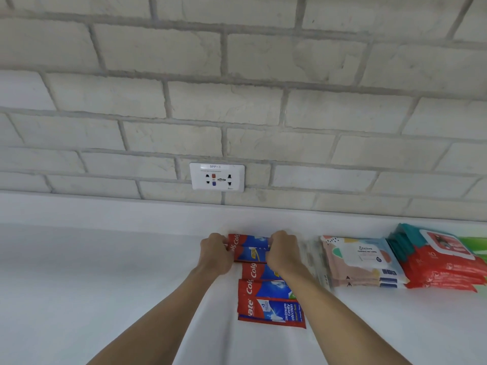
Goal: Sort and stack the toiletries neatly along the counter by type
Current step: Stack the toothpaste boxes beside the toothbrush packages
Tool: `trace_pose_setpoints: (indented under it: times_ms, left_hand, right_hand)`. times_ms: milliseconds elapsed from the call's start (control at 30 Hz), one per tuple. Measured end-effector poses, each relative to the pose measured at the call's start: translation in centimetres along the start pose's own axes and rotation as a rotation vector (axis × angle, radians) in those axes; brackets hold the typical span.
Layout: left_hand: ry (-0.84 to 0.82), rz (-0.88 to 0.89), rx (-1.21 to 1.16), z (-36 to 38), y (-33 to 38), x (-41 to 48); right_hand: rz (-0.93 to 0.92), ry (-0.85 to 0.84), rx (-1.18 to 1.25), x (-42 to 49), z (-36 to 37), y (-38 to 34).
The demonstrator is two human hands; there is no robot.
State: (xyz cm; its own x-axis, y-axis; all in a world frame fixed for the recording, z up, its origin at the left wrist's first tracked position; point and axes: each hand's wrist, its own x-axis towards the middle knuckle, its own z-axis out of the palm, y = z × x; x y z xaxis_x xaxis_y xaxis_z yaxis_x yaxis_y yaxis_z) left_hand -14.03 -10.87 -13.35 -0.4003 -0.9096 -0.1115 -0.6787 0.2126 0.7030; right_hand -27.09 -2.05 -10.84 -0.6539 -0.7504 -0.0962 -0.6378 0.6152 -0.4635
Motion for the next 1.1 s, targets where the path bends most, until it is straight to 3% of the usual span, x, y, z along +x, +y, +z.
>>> trace_pose_setpoints:
  times_ms: [1100]
  left_hand:
    - [0.144, 0.003, 0.059, -21.1, -20.2, 3.9]
  right_hand:
    - [-0.206, -0.036, 0.115, -2.1, 16.3, -23.1]
